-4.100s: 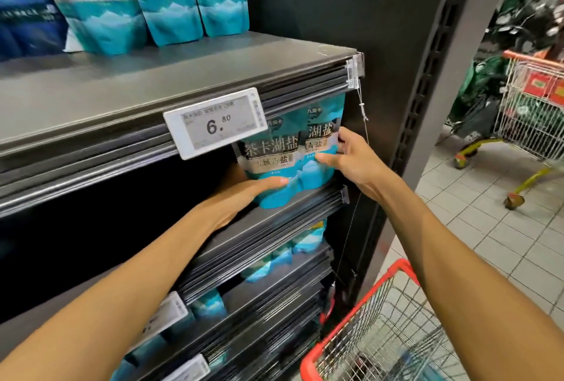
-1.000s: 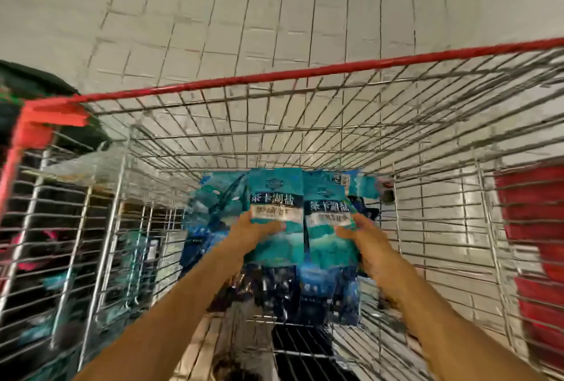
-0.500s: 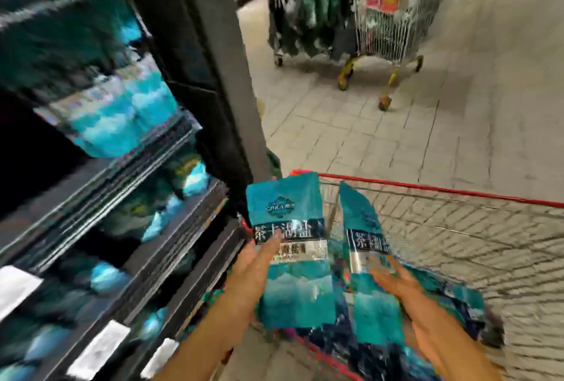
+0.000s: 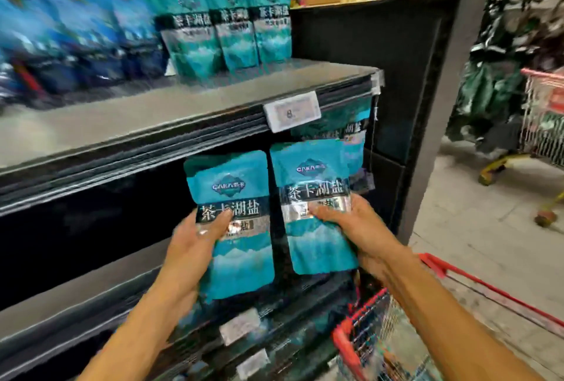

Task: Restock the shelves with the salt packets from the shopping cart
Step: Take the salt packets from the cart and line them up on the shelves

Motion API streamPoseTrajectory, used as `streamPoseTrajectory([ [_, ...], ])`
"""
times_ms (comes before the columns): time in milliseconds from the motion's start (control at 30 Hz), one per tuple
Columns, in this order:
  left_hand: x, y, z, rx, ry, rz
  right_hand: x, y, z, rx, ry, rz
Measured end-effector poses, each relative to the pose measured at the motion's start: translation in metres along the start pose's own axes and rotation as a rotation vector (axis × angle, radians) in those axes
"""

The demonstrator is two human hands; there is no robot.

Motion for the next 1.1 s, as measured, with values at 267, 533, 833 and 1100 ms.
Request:
streamPoseTrajectory([
  [267,-0.006,0.063,-0.047,-0.266,-0.246,-0.177,0.018,0.110,0.031,0.007,-0.161,-0.073],
  [533,0.022,0.114,-0.014,-0.130,-0.174,-0.092,-0.002,0.141,0.021,-0.062,-0.468,-0.197],
  [833,0.029,0.137,-0.005,0.127,0.112,0.022,-0.017,0.101,0.014,-0.263,-0.904,-0.325],
  [1100,0.062,0.147,-0.001,-0.036,0.182,-0.326,-0.015,0.090,0.001,-0.443,-0.915,-0.371],
])
Point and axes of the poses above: each hand's wrist, its own y-axis towards the middle knuckle, its own z-axis out of the palm, x = y × z, the point moved 6 cm from there along y, towards the middle knuckle, and after that the axes turned 10 degrees about x, right-handed, at the moved point
